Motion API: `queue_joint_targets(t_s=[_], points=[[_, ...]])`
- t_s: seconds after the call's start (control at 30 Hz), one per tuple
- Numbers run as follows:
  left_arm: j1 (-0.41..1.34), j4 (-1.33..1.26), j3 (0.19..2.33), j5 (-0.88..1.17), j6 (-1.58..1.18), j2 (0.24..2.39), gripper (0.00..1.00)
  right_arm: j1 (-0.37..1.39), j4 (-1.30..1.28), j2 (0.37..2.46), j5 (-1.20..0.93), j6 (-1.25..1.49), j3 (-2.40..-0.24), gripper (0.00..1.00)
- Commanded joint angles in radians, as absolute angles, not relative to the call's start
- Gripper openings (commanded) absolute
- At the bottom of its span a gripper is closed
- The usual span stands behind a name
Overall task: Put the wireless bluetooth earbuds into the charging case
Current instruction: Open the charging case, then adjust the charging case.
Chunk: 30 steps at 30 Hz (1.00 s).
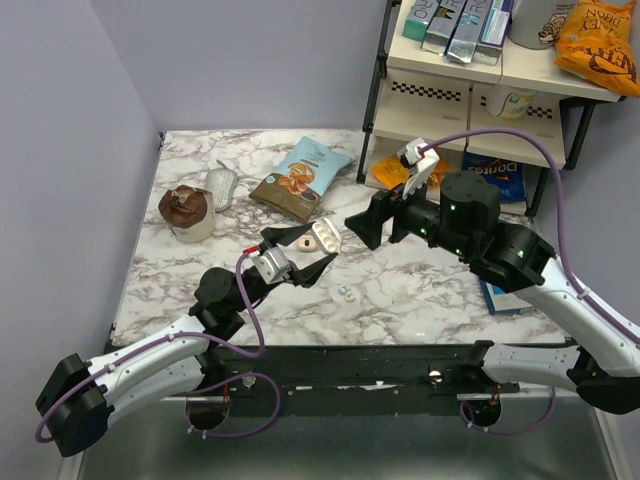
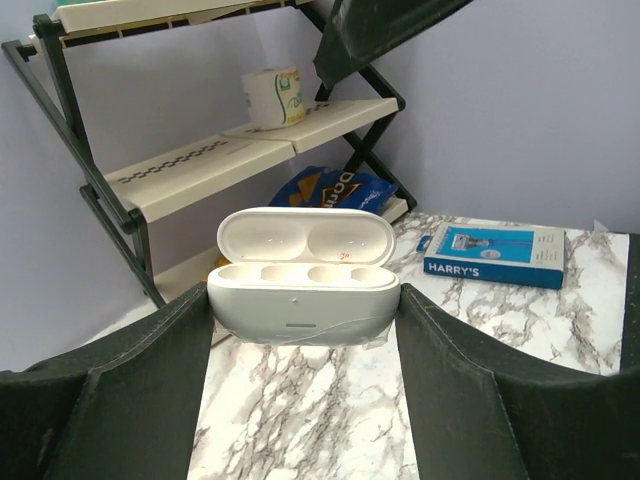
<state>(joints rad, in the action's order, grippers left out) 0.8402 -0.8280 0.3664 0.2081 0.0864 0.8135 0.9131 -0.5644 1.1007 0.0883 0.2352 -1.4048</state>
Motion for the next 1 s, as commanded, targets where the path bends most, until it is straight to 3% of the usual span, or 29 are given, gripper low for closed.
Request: queue_joint_targets(t_s=[0.0, 0.33, 0.57, 0.83, 0.97], points=[[0.845, -0.856, 0.379, 0.176, 0.097, 0.815, 0.0, 0.908, -0.502, 1.146, -0.035, 0.233, -1.379, 0.87], [0.847, -0.862, 0.402, 0.184, 0.089, 0.833, 0.0, 0.908, -0.528, 1.244, -0.072, 0.229, -1.423, 0.76], [0.848, -0.865, 0.414, 0.187, 0.089, 0.841, 0.0, 0.908, -0.546, 1.275, -0.058, 0.218, -1.436, 0.54], [0.848, -0.867, 0.431, 0.186, 0.092, 0.851, 0.0, 0.91, -0.546, 1.267, -0.051, 0.21, -1.42, 0.41], [0.848, -0.847, 0.443, 0.178, 0.089, 0.859, 0.03, 0.908, -0.546, 1.259, -0.049, 0.204, -1.419, 0.24]])
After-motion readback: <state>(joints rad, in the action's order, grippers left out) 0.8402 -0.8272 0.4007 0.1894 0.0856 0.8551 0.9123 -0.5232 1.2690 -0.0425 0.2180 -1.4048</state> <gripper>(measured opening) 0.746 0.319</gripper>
